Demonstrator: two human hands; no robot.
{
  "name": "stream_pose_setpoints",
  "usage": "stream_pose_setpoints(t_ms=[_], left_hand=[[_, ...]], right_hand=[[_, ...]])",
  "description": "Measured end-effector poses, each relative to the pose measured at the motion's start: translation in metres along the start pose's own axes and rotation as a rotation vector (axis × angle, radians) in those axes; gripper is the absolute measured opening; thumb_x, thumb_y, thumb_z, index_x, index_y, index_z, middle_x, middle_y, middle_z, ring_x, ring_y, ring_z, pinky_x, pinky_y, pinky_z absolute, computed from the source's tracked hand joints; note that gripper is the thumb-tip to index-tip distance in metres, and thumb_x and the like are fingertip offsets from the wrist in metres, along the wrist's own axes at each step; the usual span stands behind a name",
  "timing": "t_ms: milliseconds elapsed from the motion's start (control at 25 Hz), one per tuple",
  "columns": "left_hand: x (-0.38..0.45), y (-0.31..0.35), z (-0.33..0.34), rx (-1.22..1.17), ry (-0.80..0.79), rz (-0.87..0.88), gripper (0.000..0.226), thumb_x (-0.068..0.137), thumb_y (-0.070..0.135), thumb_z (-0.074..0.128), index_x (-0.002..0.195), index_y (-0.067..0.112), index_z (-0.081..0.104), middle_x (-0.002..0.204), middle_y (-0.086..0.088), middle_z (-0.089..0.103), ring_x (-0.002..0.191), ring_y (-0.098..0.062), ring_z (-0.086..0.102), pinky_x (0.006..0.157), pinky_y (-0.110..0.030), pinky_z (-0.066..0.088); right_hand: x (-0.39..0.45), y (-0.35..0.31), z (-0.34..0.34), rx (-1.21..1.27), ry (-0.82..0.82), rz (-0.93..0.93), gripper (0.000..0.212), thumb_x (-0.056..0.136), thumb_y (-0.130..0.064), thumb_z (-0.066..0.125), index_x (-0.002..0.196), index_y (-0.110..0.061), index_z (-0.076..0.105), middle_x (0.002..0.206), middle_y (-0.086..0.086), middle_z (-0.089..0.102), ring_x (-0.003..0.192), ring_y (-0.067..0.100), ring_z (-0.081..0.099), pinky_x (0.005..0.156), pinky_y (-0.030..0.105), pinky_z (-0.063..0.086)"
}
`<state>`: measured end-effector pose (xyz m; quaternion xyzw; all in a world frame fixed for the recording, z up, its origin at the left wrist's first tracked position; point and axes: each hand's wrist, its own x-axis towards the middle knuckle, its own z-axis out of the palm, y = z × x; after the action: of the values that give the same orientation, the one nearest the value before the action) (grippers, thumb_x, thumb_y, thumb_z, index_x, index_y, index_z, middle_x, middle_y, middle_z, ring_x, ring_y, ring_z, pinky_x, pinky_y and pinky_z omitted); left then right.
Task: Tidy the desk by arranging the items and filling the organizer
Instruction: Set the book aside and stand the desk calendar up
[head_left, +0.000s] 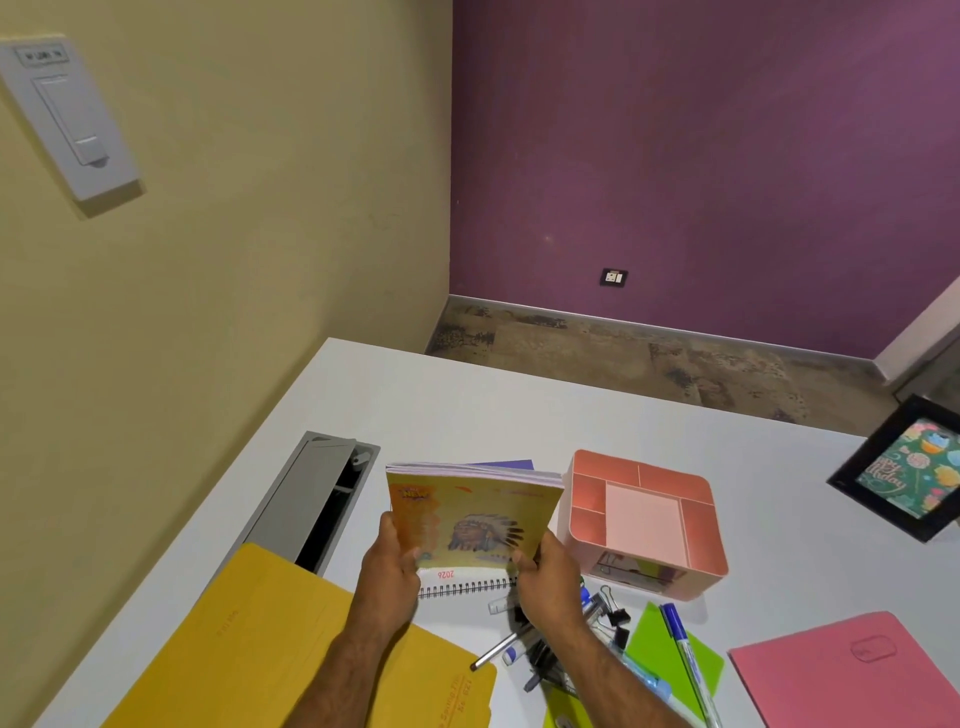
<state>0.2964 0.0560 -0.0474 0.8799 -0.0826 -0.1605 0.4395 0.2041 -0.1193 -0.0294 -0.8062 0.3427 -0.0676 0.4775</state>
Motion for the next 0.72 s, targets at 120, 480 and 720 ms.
stream_pose_setpoints(t_ms=[120,480,720], left_hand=[[0.006,0.007,-0.002,0.028,0.015,0.017,0.032,0.096,0.0,0.05,0.11,0.026,0.037,0.101,-0.004,0.067,0.079,-0.011,0.068,0.055,-0.025,0.058],[0.106,0.072,-0.034,-0.038,0.015,0.015,0.042,0.094,-0.001,0.055,0.131,0.018,0.045,0.109,0.002,0.058,0.09,-0.018,0.063,0.061,-0.026,0.05],[0.184,0.089,-0.034,0.066,0.006,0.006,0.034,0.093,0.003,0.056,0.126,0.01,0.057,0.113,-0.008,0.065,0.089,-0.018,0.058,0.063,-0.022,0.043]], right_hand=[[0.009,-0.006,-0.003,-0.036,-0.001,-0.011,0.018,0.093,-0.006,0.056,0.097,-0.023,0.058,0.079,-0.018,0.059,0.074,0.004,0.058,0.051,0.007,0.038],[0.103,-0.06,-0.014,-0.038,-0.031,-0.003,0.025,0.087,-0.011,0.065,0.111,-0.017,0.059,0.096,-0.002,0.069,0.085,0.017,0.066,0.067,0.028,0.053],[0.18,-0.067,0.003,0.048,-0.031,0.156,0.016,0.084,-0.016,0.069,0.1,-0.016,0.067,0.102,0.003,0.071,0.091,0.023,0.068,0.078,0.043,0.06]])
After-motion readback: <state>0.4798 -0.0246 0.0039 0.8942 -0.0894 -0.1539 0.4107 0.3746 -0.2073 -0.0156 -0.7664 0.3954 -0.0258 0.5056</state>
